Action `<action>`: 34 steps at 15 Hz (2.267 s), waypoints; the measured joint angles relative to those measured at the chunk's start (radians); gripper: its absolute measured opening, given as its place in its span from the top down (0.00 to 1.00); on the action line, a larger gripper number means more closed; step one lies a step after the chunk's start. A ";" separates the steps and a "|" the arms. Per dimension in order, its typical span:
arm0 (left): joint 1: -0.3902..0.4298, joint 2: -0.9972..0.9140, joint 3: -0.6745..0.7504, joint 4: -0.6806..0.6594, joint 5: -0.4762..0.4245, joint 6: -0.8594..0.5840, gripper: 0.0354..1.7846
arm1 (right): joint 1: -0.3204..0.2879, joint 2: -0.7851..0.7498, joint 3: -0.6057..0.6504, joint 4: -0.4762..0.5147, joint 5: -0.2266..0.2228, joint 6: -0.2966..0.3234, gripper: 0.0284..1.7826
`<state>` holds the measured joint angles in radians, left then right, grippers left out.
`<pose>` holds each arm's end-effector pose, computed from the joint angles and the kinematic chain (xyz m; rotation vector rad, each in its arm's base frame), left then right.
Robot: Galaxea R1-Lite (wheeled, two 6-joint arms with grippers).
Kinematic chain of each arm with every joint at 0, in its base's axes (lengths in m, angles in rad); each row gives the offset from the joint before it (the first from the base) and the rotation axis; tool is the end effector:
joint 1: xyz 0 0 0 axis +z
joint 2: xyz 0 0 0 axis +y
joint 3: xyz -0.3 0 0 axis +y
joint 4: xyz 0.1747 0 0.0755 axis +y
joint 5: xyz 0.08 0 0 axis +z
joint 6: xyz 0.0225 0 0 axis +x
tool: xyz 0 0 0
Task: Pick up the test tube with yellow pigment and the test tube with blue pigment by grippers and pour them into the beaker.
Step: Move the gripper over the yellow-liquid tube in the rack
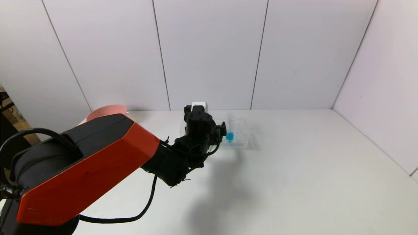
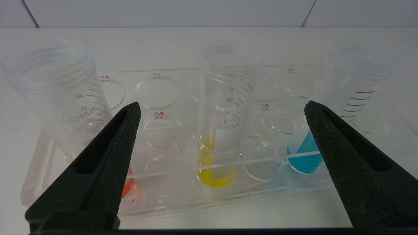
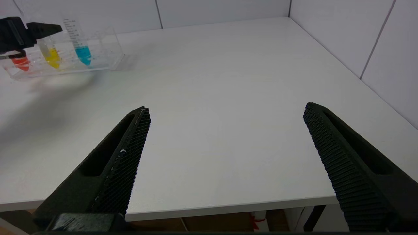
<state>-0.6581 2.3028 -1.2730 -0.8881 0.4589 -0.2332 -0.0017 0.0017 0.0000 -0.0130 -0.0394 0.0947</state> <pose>0.3656 -0.2700 0.0981 -0.1569 0.1428 -0.1837 -0.0227 -0.0008 0.0769 0.0949 -0.0132 -0.0405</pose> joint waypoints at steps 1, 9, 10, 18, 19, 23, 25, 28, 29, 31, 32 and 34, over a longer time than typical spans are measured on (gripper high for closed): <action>0.006 0.006 -0.015 0.008 -0.005 0.000 0.02 | 0.000 0.000 0.000 0.000 0.000 0.000 0.04; 0.054 0.064 -0.105 0.040 -0.037 0.005 0.05 | 0.000 0.000 0.000 0.000 0.000 0.000 0.04; 0.059 0.072 -0.116 0.041 -0.037 0.007 0.05 | 0.000 0.000 0.000 0.000 0.000 0.000 0.04; 0.077 0.122 -0.182 0.068 -0.037 0.010 0.09 | 0.000 0.000 0.000 0.000 0.000 0.000 0.04; 0.080 0.126 -0.186 0.073 -0.036 0.010 0.13 | 0.000 0.000 0.000 0.000 0.000 0.000 0.04; 0.084 0.136 -0.194 0.079 -0.035 0.008 0.70 | 0.000 0.000 0.000 0.000 0.000 0.000 0.04; 0.084 0.138 -0.196 0.079 -0.036 0.009 0.70 | 0.000 0.000 0.000 0.000 0.000 0.000 0.04; 0.084 0.140 -0.197 0.079 -0.035 0.009 0.70 | 0.000 0.000 0.000 0.000 0.000 0.000 0.04; 0.084 0.140 -0.197 0.079 -0.035 0.009 0.70 | 0.000 0.000 0.000 0.000 -0.001 0.000 0.04; 0.084 0.139 -0.197 0.079 -0.035 0.009 0.70 | 0.000 0.000 0.000 0.000 0.000 0.000 0.04; 0.084 0.137 -0.196 0.080 -0.035 0.008 0.70 | 0.000 0.000 0.000 0.000 0.000 0.000 0.04; 0.084 0.127 -0.194 0.087 -0.037 0.009 0.70 | 0.000 0.000 0.000 0.000 0.000 0.000 0.04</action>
<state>-0.5738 2.4298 -1.4668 -0.8015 0.4223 -0.2247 -0.0017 0.0017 0.0000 -0.0130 -0.0398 0.0947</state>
